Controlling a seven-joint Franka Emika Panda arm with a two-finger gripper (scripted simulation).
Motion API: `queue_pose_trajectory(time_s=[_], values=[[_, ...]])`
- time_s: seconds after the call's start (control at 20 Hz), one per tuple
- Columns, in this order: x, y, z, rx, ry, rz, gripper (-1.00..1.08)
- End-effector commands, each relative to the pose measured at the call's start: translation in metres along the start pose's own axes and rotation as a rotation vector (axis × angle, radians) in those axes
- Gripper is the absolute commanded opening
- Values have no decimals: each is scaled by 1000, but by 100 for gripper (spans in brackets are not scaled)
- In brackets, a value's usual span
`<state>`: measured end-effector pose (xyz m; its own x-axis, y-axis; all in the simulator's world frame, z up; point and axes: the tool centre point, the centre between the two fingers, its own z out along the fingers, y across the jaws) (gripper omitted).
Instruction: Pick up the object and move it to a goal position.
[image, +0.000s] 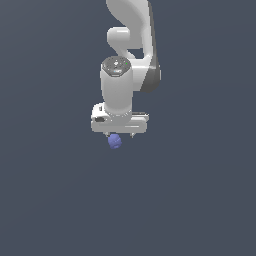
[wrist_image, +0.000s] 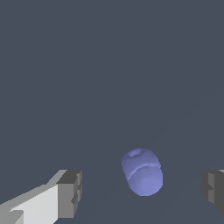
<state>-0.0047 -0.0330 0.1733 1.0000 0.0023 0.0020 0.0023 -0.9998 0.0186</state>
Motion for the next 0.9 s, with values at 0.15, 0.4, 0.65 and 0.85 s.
queue_pose_trajectory(time_s=[0.15,0.4,0.65,0.85], values=[[-7,6,14,3,-1,-53,100],[-19,14,32,7,-1,-130,100],[-34,23,54,11,-1,-224,100],[-45,29,68,15,0,-285,100]])
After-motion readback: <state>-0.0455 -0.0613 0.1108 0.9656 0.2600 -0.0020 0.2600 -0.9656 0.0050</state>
